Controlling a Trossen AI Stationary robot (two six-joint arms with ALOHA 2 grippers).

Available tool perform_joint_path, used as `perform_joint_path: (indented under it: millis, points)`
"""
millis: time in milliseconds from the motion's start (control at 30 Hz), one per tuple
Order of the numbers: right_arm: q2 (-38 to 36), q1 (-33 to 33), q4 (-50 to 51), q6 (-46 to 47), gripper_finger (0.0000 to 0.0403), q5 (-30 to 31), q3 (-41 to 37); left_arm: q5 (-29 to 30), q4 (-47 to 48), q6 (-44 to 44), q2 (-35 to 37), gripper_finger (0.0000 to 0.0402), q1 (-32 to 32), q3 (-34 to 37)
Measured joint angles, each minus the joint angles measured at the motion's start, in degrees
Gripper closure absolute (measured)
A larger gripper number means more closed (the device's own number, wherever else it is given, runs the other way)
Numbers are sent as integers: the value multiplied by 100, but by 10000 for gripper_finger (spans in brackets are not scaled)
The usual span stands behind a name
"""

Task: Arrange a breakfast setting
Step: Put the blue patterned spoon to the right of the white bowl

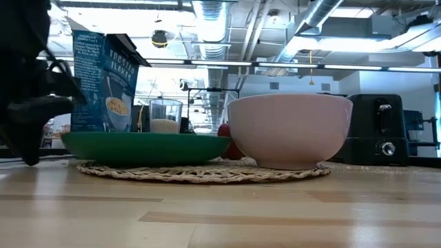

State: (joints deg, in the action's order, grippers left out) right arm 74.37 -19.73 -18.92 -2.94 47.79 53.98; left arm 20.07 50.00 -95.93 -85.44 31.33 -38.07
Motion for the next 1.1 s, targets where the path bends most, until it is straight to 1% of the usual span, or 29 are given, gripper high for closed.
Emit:
perform_joint_path:
  millis: [133, 267, 400, 500, 567, 633, 700, 767, 900, 1000, 1067, 1100]
  points:
    - [0, 0, 5, 0, 275, 0, 0, -91, 310, -295, -3, 370, 72, 3]
    - [0, 0, 7, 0, 275, 0, 0, -100, 772, -605, -3, 375, 158, 1]
    - [0, 0, 27, 2, 275, 0, 0, 18, 1639, -1125, -3, 376, 442, -167]
    - [0, 0, 62, 0, 275, 0, 0, 396, 2254, -1410, -3, 375, 777, -589]
    - [0, 0, 50, 58, 275, 0, 0, 658, 2576, -1435, -1, 376, 1005, -941]
    - [0, 0, 47, 193, 275, 0, 0, 1051, 2758, -1370, -1, 376, 1233, -1273]
    - [0, 0, 97, 246, 275, -14, 0, 1732, 2693, -1101, -1, 376, 1475, -1602]
    - [0, 15, 113, 255, 275, -223, 0, 2519, 2473, -749, -1, 375, 1686, -1853]
    - [166, 158, -71, 363, 271, -1080, 13, 3939, 1576, 697, 2, 376, 1857, -2094]
    - [298, 248, -147, 429, 249, -1540, -7, 4584, 657, 2078, 2, 375, 1803, -2102]
    - [534, 412, -463, 626, 224, -1986, 74, 4855, 153, 2860, 2, 375, 1710, -2102]
    - [620, 458, -458, 707, 208, -2242, 70, 5009, -72, 3186, 2, 375, 1651, -2102]
